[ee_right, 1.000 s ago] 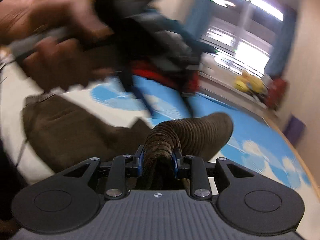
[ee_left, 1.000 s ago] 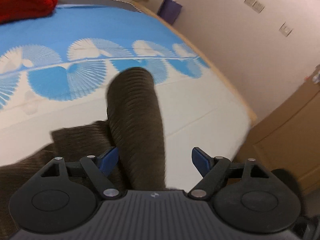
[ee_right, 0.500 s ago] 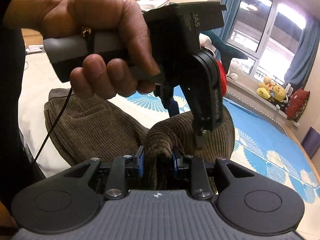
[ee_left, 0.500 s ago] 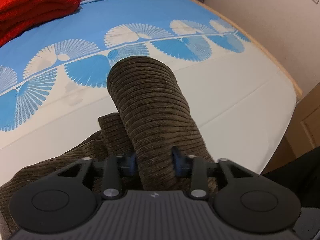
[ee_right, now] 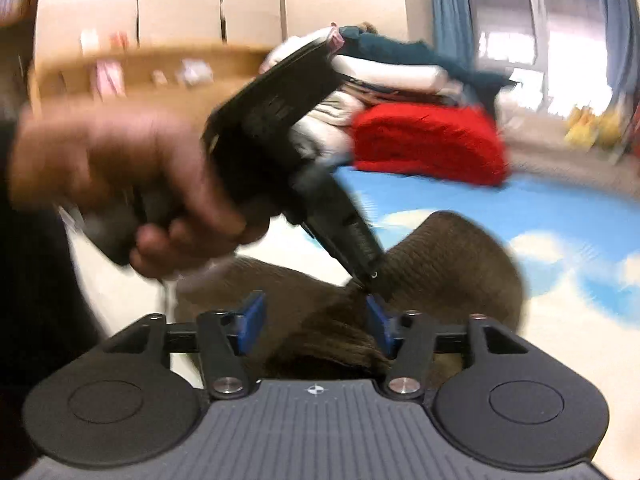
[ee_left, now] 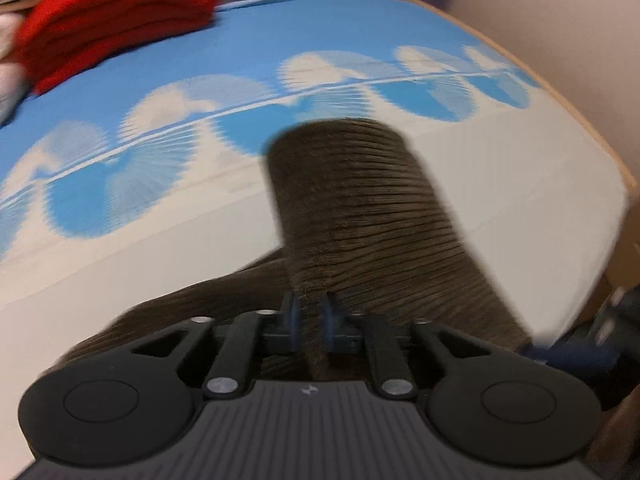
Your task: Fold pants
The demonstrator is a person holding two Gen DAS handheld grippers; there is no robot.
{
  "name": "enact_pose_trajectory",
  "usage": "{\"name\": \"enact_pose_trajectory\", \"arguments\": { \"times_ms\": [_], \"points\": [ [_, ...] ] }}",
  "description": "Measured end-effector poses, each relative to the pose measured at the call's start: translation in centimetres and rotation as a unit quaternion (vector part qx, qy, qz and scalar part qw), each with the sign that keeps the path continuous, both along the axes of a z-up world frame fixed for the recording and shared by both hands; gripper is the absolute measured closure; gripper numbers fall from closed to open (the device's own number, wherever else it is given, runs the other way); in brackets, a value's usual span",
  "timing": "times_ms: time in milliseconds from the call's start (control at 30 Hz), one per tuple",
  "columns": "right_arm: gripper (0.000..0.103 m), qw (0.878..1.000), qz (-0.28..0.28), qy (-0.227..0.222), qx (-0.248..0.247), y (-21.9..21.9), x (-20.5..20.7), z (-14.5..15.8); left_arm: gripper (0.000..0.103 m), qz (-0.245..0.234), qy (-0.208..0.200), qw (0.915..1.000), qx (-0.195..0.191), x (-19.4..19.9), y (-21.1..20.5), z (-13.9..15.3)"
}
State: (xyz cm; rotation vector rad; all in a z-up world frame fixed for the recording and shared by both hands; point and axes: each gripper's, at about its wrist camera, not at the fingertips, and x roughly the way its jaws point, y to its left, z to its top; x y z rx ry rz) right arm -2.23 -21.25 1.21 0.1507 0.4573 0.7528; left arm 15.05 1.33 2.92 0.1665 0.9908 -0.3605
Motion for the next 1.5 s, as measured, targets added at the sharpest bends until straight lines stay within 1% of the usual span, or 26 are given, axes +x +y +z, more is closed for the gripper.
{"name": "enact_pose_trajectory", "arguments": {
  "times_ms": [33, 67, 100, 133, 167, 200, 233, 267, 333, 400, 500, 567, 700, 767, 833, 967, 1033, 1100, 1133, 1167, 1200, 1233, 1267, 1300, 1400, 1500],
  "points": [
    [0.044, 0.999, -0.004, 0.018, 0.027, -0.7, 0.7, 0.2, 0.103, 0.033, -0.015, 0.9987, 0.037, -0.1, 2.1, 0.0],
    [0.044, 0.998, -0.007, 0.036, 0.048, -1.2, 1.4, 0.2, 0.103, 0.058, -0.017, 0.9966, 0.056, -0.1, 3.9, 0.0],
    [0.044, 0.997, -0.020, 0.051, 0.062, -1.6, 2.1, 0.2, 0.103, 0.090, -0.009, 0.9944, 0.055, 0.0, 6.5, -0.1],
    [0.043, 0.995, -0.034, 0.062, 0.068, -1.8, 2.7, 0.0, 0.103, 0.124, 0.008, 0.9919, 0.026, -0.1, 9.8, -0.2],
    [0.043, 0.993, -0.046, 0.076, 0.072, -2.0, 3.3, -0.3, 0.103, 0.147, 0.021, 0.9890, -0.004, -0.3, 12.4, -0.3],
    [0.043, 0.992, -0.065, 0.090, 0.065, -2.0, 4.0, -0.8, 0.103, 0.161, 0.032, 0.9861, -0.027, -0.6, 14.4, -0.5],
    [0.043, 0.990, -0.094, 0.096, 0.046, -1.9, 4.4, -1.2, 0.103, 0.173, 0.041, 0.9827, -0.051, -1.1, 16.4, -0.6],
    [0.043, 0.986, -0.128, 0.103, 0.025, -1.9, 4.9, -1.6, 0.100, 0.178, 0.045, 0.9808, -0.066, -1.5, 17.4, -0.7],
    [0.043, 0.973, -0.179, 0.146, 0.010, -2.4, 6.4, -2.9, 0.100, 0.173, 0.046, 0.9799, -0.089, -1.8, 18.1, -0.5],
    [0.043, 0.956, -0.217, 0.196, 0.003, -3.1, 7.7, -4.5, 0.095, 0.155, 0.045, 0.9820, -0.098, -1.7, 17.3, -0.3],
    [0.043, 0.941, -0.229, 0.248, -0.006, -3.4, 8.5, -6.8, 0.085, 0.115, 0.041, 0.9872, -0.103, -1.2, 14.9, -0.2],
    [0.044, 0.940, -0.233, 0.247, -0.009, -3.2, 7.9, -7.1, 0.061, 0.092, 0.042, 0.9890, -0.108, -1.0, 12.9, -0.1],
    [0.044, 0.949, -0.228, 0.213, -0.037, -2.4, 7.1, -6.3, 0.045, 0.046, 0.046, 0.9911, -0.116, 0.3, 7.5, -0.1],
    [0.044, 0.949, -0.235, 0.203, -0.050, -3.0, 6.7, -6.2, 0.027, 0.024, 0.049, 0.9914, -0.119, 0.7, 4.6, -0.5],
    [0.044, 0.945, -0.243, 0.212, -0.049, -3.9, 6.6, -6.5, 0.021, 0.005, 0.054, 0.9922, -0.113, 1.2, 1.7, -1.1],
    [0.044, 0.933, -0.259, 0.245, -0.041, -5.8, 6.9, -7.7, 0.019, -0.010, 0.069, 0.9934, -0.091, 2.3, -3.2, -2.7],
    [0.044, 0.929, -0.257, 0.263, -0.036, -6.4, 6.9, -8.2, 0.019, -0.003, 0.086, 0.9942, -0.066, 3.1, -5.5, -4.0],
    [0.044, 0.929, -0.251, 0.267, -0.037, -6.6, 6.9, -8.3, 0.025, 0.002, 0.091, 0.9945, -0.052, 3.8, -7.2, -5.0],
    [0.043, 0.930, -0.249, 0.267, -0.039, -6.5, 6.9, -8.3, 0.038, 0.003, 0.098, 0.9940, -0.048, 3.9, -7.8, -5.5],
    [0.043, 0.931, -0.248, 0.265, -0.042, -6.5, 6.9, -8.2, 0.049, 0.004, 0.102, 0.9937, -0.048, 4.0, -8.1, -5.7],
    [0.043, 0.932, -0.246, 0.263, -0.045, -6.4, 7.0, -8.2, 0.054, 0.006, 0.099, 0.9940, -0.047, 3.9, -8.3, -5.8],
    [0.043, 0.932, -0.246, 0.261, -0.047, -6.3, 7.0, -8.0, 0.069, 0.004, 0.096, 0.9943, -0.046, 3.9, -8.4, -5.6],
    [0.043, 0.932, -0.247, 0.260, -0.047, -6.2, 7.1, -7.9, 0.081, 0.001, 0.094, 0.9945, -0.047, 3.8, -8.4, -5.3],
    [0.043, 0.932, -0.248, 0.260, -0.045, -6.2, 7.1, -7.9, 0.083, -0.002, 0.092, 0.9944, -0.052, 3.6, -8.1, -5.0],
    [0.043, 0.933, -0.253, 0.254, -0.036, -5.8, 7.3, -7.5, 0.085, -0.011, 0.064, 0.9963, -0.057, 2.6, -6.5, -3.3],
    [0.042, 0.938, -0.254, 0.236, -0.014, -5.2, 7.4, -6.8, 0.085, 0.000, 0.038, 0.9979, -0.052, 1.5, -2.9, -2.0]
  ]
}}
